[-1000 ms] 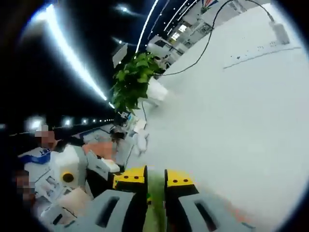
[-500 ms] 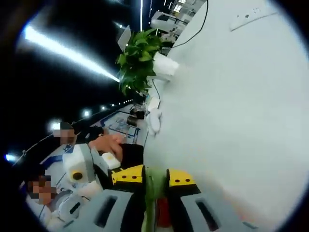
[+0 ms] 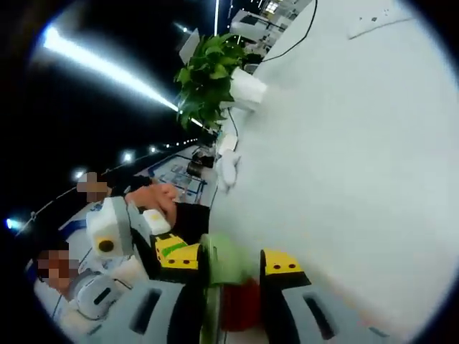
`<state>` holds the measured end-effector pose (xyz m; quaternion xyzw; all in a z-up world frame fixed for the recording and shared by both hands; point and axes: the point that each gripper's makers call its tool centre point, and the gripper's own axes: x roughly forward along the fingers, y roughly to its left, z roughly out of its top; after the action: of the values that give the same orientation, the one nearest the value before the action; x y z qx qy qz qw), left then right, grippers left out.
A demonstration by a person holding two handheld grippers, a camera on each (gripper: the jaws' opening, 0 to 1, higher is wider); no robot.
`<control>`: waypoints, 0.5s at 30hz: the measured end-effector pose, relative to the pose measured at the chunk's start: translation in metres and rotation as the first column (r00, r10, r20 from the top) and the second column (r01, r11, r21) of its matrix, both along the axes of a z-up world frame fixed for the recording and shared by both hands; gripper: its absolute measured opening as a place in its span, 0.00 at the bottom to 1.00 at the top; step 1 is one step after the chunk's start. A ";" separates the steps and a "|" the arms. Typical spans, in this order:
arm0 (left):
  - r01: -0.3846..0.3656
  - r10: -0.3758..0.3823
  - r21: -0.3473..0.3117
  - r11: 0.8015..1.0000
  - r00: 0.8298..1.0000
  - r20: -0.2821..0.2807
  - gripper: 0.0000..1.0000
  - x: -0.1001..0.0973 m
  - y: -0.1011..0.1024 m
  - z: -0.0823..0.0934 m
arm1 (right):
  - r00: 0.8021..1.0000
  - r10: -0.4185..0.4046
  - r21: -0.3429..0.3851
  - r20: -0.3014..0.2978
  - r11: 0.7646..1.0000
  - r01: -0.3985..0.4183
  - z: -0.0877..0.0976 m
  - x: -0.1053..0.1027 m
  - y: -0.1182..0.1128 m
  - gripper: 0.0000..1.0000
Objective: Open container latches remove lid place lid upside down on tabletop take tomato from container place on tabletop
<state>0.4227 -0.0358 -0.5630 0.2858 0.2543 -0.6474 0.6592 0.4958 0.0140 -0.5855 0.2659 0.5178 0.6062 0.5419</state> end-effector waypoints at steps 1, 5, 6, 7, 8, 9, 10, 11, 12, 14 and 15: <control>0.000 0.000 0.001 1.000 1.000 0.000 0.64 0.000 0.000 0.000 | 1.000 -0.014 0.013 0.012 1.000 0.014 0.002 0.001 0.001 0.24; 0.001 -0.001 0.004 1.000 1.000 0.000 0.64 0.001 0.001 0.000 | 0.996 -0.041 0.006 -0.076 0.999 0.042 0.004 -0.003 0.003 0.19; 0.000 0.000 0.004 1.000 1.000 0.000 0.64 0.002 0.001 0.000 | 0.994 -0.045 0.002 -0.103 0.999 0.046 0.004 -0.003 0.003 0.19; 0.000 0.000 0.004 1.000 1.000 0.000 0.64 0.003 0.001 0.000 | 0.984 -0.049 -0.012 -0.172 0.999 0.048 0.004 -0.003 0.001 0.18; 0.000 0.000 0.003 1.000 1.000 0.000 0.64 0.003 0.001 0.000 | 0.980 -0.054 -0.006 -0.192 0.999 0.053 0.004 -0.003 0.001 0.18; -0.001 0.001 0.002 1.000 1.000 0.000 0.64 0.003 0.002 0.000 | 0.971 -0.049 -0.010 -0.233 0.999 0.048 0.003 -0.002 0.000 0.18; -0.001 0.001 0.001 1.000 1.000 0.000 0.64 0.002 0.002 0.000 | 0.964 -0.057 -0.019 -0.259 0.998 0.054 0.001 -0.001 -0.001 0.18; -0.002 0.002 -0.001 1.000 1.000 -0.001 0.64 0.002 0.002 0.000 | 0.970 -0.057 -0.004 -0.237 0.998 0.058 0.000 0.002 -0.001 0.18; -0.002 0.002 -0.002 1.000 1.000 -0.001 0.64 0.001 0.002 0.000 | 0.961 -0.064 -0.013 -0.271 0.998 0.063 0.000 0.004 -0.001 0.18; -0.002 0.002 -0.005 1.000 1.000 -0.001 0.64 0.000 0.003 0.000 | 0.948 -0.075 -0.027 -0.310 0.997 0.070 0.001 0.006 -0.003 0.17; 0.000 0.000 -0.007 1.000 1.000 -0.001 0.64 0.000 0.003 0.000 | 0.946 -0.083 -0.027 -0.312 0.997 0.079 0.000 0.003 -0.003 0.17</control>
<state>0.4229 -0.0330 -0.5629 0.2830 0.2523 -0.6483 0.6602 0.4989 0.0115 -0.5850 0.3760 0.5900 0.5300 0.4792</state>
